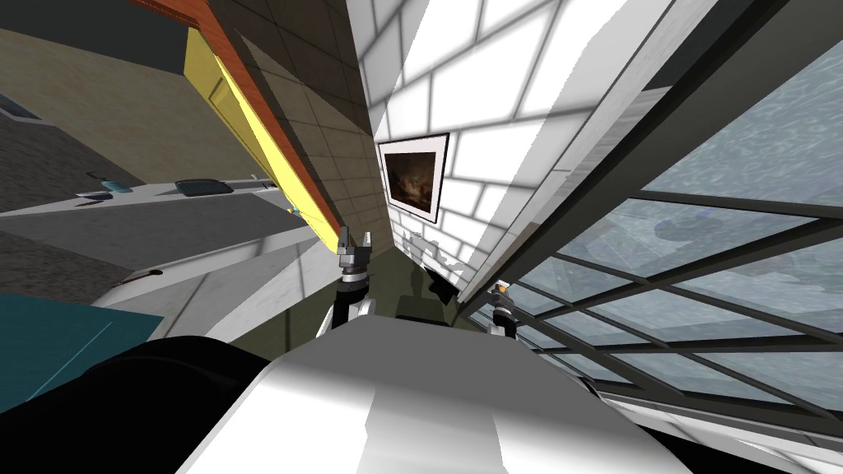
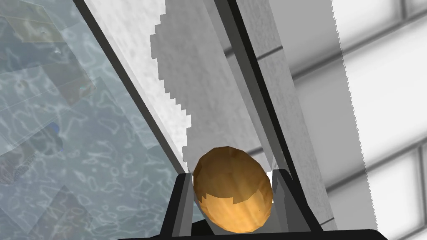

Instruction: Pull the door open

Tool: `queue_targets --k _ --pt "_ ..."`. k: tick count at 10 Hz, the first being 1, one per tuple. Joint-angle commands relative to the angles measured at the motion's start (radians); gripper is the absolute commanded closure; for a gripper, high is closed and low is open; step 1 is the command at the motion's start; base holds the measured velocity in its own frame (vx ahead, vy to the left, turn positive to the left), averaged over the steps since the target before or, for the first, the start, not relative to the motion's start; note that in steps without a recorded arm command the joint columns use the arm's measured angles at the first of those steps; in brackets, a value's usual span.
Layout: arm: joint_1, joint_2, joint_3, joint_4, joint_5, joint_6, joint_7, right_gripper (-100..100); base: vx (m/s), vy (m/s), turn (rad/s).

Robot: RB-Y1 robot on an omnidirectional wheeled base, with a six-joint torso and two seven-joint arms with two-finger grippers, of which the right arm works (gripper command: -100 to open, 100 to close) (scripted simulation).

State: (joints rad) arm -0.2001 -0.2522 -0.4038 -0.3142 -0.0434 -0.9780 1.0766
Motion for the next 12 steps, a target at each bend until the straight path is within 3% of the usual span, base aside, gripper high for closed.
queue_targets --k 1,12 --pt "0.001 -0.001 0.004 0.002 -0.007 -0.001 -0.045 100 -0.016 -0.001 0.012" --pt "0.015 -0.004 0.040 -0.023 -0.051 0.007 -0.313 100 -0.020 -0.005 0.018"
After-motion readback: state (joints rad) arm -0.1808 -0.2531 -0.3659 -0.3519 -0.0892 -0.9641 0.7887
